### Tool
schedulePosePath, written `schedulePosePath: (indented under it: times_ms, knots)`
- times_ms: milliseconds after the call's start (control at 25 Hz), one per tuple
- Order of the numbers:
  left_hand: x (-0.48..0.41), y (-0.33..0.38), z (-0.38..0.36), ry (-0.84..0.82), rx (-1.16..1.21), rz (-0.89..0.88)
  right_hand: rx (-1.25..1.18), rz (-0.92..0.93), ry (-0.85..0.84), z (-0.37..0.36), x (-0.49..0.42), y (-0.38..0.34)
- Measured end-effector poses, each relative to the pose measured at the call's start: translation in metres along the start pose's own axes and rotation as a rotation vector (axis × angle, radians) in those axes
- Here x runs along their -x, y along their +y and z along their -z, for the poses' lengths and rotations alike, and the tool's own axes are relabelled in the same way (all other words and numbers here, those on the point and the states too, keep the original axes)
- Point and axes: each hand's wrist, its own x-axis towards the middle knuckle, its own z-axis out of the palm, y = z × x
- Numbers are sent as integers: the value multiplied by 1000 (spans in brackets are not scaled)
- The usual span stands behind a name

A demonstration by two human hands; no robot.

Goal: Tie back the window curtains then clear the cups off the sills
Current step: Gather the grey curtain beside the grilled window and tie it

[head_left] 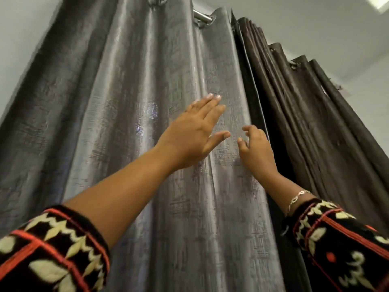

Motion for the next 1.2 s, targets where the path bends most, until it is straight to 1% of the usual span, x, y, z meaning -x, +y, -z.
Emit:
schedulePosePath:
  times_ms: [80,120,160,200,240,280,360,400,480,560,600,640,680,760,800,840,880,920,960,1000,1040,1080,1120,1200]
  knots:
    - [-23,3,-16,-127,-56,-32,67,-191,53,-1,-27,17]
    - [-31,3,-24,-198,-102,-41,81,-300,32,-3,-38,25]
    - [-36,2,-33,-251,-129,-38,46,-367,-26,-7,-46,31]
    - [-39,0,-42,-271,-126,-20,-51,-369,-108,-14,-52,32]
    - [-41,-4,-50,-257,-88,15,-174,-314,-166,-22,-55,29]
    - [-43,-9,-58,-205,-24,62,-283,-237,-216,-29,-56,23]
    - [-46,-20,-69,-103,98,169,-451,-94,-309,-46,-51,10]
    - [-47,-25,-73,-93,132,211,-529,-36,-352,-54,-47,7]
    - [-47,-35,-83,-144,117,235,-657,40,-438,-64,-40,6]
    - [-44,-40,-92,-218,25,248,-714,88,-464,-69,-40,11]
    - [-42,-41,-97,-227,-22,256,-691,100,-426,-73,-41,15]
    - [-41,-42,-100,-229,-67,263,-628,118,-338,-76,-44,19]
    - [-39,-41,-104,-234,-117,266,-487,133,-194,-76,-48,24]
    - [-35,-42,-111,-244,-193,261,-110,178,162,-70,-58,35]
    - [-34,-41,-115,-247,-217,255,34,204,305,-63,-63,41]
    - [-32,-42,-118,-253,-241,249,122,189,385,-57,-69,48]
    - [-32,-41,-122,-258,-261,244,170,118,392,-51,-76,56]
    - [-32,-41,-126,-250,-269,238,180,10,330,-48,-85,64]
    - [-32,-40,-132,-234,-272,235,162,-90,227,-45,-92,69]
    - [-32,-39,-137,-207,-267,235,131,-137,119,-44,-99,75]
    - [-33,-38,-143,-135,-260,209,99,-125,43,-46,-105,79]
    - [-35,-35,-148,-71,-281,155,96,-71,11,-46,-109,83]
    - [-39,-32,-153,-30,-322,89,162,18,19,-45,-112,87]
    - [-49,-27,-159,2,-334,37,403,243,88,-45,-117,101]
